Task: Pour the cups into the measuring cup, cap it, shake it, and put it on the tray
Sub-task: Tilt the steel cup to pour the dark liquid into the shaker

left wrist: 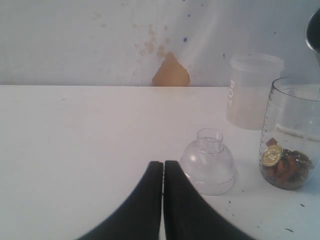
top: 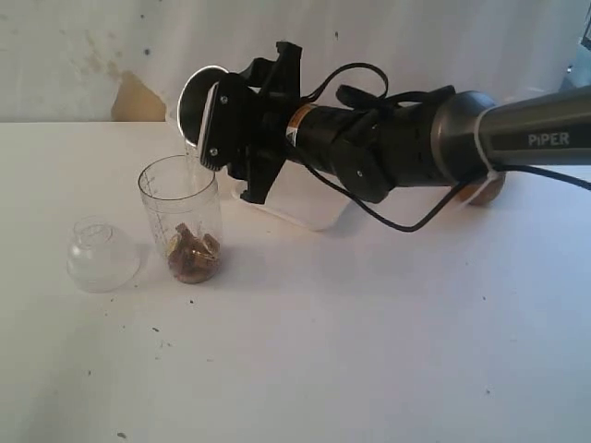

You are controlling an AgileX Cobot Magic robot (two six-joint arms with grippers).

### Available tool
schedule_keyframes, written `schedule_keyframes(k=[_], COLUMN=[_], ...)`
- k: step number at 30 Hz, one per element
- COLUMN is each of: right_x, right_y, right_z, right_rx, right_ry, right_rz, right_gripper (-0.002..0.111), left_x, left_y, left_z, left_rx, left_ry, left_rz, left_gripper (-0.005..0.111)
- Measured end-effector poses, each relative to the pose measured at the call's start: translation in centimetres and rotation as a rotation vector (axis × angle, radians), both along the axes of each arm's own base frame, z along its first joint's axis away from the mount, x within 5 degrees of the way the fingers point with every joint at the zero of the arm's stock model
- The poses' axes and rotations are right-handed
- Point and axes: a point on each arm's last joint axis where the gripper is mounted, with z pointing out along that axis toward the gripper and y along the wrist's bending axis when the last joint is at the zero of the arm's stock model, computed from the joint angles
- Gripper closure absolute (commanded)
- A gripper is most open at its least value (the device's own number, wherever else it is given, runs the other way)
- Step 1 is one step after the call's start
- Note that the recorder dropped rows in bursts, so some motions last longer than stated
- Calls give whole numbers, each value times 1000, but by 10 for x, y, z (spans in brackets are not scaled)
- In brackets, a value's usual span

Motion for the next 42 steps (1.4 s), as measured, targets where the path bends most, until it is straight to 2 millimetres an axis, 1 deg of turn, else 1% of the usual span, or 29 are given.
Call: schedule_keyframes(k=[3,5,11,17,28,42], right_x=[5,9,15,16,16,16], right_y=[3,5,8,9,9,10], right_z=[-8,-8,2,5,5,9], right_rx=[-6,-7,-33,-121,-239,-298], right_ry=[9,7,-58,-130,-208,-296], right_rz=[0,0,14,42,76,98], right_gripper=[108,108,108,108,108,108], left_x=[0,0,0,0,0,0], left_y=[0,0,0,0,0,0], left_z=[0,0,0,0,0,0], left_rx=[0,0,0,0,0,0], left_ry=[0,0,0,0,0,0], left_rz=[0,0,0,0,0,0], left_gripper=[106,106,106,106,106,106])
